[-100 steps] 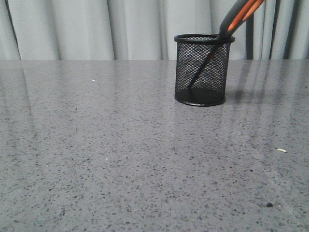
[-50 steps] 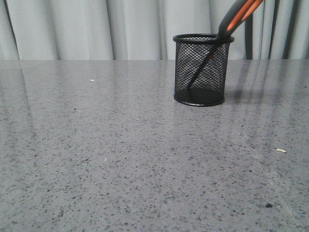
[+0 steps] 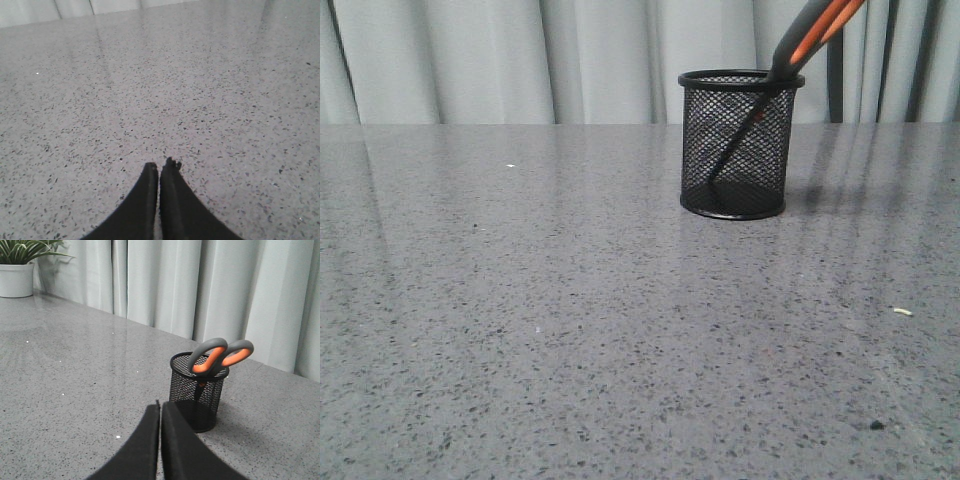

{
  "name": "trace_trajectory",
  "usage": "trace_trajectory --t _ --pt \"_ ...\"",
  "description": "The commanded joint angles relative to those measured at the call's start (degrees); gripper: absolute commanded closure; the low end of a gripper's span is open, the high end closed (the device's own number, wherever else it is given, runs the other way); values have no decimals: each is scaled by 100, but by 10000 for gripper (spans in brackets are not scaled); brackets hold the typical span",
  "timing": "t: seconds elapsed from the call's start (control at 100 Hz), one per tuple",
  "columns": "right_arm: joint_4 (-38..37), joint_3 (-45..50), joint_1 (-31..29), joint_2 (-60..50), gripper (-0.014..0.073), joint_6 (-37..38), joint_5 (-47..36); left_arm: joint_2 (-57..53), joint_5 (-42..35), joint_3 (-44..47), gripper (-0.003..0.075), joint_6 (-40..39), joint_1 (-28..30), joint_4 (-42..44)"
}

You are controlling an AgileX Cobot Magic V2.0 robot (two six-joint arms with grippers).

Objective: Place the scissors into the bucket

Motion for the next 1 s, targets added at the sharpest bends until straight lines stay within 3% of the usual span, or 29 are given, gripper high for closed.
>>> trace_trajectory --t 0.0,0.51,0.67,0.83,0.99 --pt "-58 -143 -13 56 638 -3 -493 -166 -216 228 740 -65 18 -18" --pt "-189 68 -151 56 638 -3 -528 -166 -216 228 740 -65 18 -18" --pt "23 980 -769 56 638 -3 -1395 -166 -216 228 740 -65 18 -18" --pt "205 2202 -1888 56 638 -3 -3088 -166 -216 228 740 -65 18 -18" --pt "268 2181 -2732 -106 638 -3 -1804 -166 -216 228 740 -65 18 -18"
